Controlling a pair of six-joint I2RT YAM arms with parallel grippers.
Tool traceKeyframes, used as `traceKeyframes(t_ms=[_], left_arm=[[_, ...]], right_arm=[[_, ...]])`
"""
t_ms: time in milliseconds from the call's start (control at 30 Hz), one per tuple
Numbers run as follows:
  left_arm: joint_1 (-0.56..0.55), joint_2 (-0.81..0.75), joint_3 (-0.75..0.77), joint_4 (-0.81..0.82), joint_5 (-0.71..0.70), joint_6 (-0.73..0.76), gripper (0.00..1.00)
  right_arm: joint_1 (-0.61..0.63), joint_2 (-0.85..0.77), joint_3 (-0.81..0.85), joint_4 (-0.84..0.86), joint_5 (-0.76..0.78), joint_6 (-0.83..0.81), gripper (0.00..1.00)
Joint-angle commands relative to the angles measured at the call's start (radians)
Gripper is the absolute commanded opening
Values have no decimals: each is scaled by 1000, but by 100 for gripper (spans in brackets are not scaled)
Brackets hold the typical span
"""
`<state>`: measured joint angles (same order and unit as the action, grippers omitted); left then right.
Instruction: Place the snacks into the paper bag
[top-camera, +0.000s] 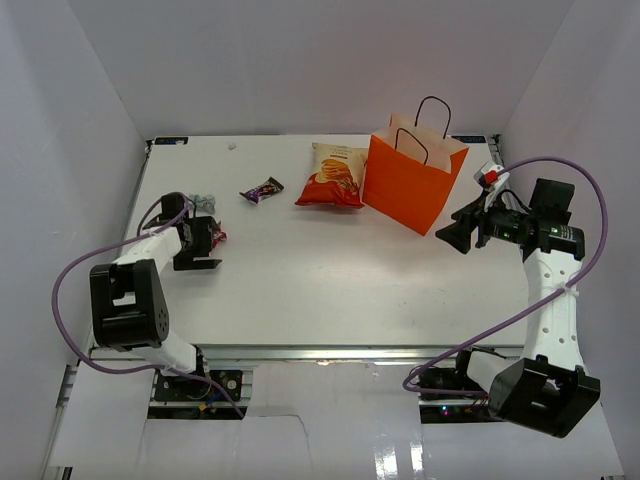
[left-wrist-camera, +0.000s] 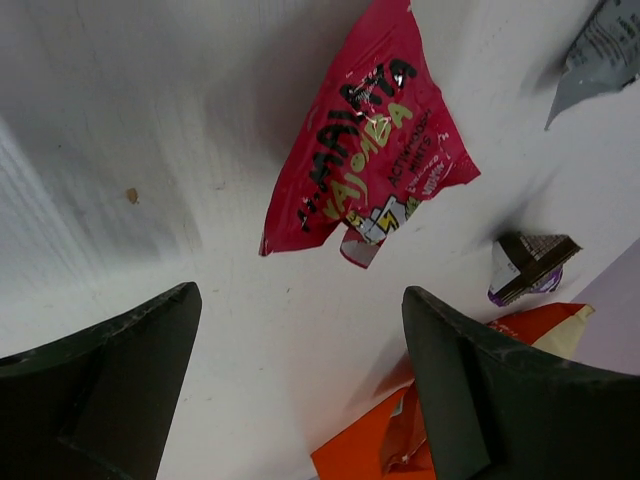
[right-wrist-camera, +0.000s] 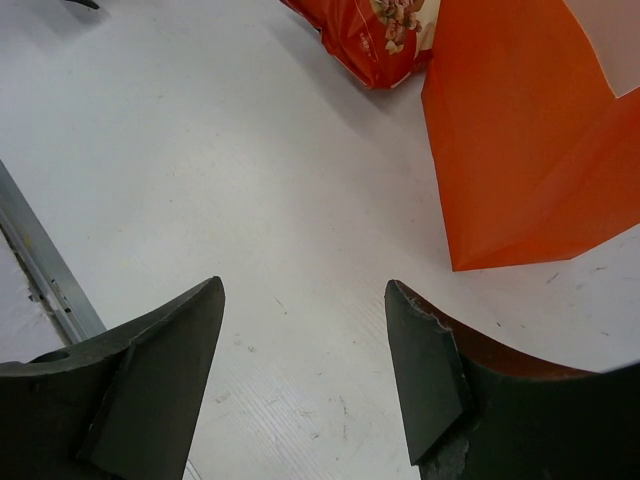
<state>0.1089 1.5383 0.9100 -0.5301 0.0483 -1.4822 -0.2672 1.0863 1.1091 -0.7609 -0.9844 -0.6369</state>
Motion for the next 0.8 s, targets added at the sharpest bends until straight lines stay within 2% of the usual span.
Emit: traceKeyframes(t_ms=[0,167,267,367,567,767], left_arm=[[21,20,-10,56,5,-130,92],[40,100,4,136,24,-119,91],[49,131,27,137,16,-87,87],[58,147,29,139,13,-78,79],[75,157,27,180,-2,-9,52],[86,126,-3,242,-7,103,38]], right_arm=[[-1,-14,-3,0,-37,-14,72],[-1,-12,0,-17,-45,-33,72],[-3,-11,8,-21,-51,-38,72],[-1,-9,14,-18,-59,-30,72],[-1,1,35,-35,-77,-29,72],[-1,-14,83,-103,-128,-133,72]])
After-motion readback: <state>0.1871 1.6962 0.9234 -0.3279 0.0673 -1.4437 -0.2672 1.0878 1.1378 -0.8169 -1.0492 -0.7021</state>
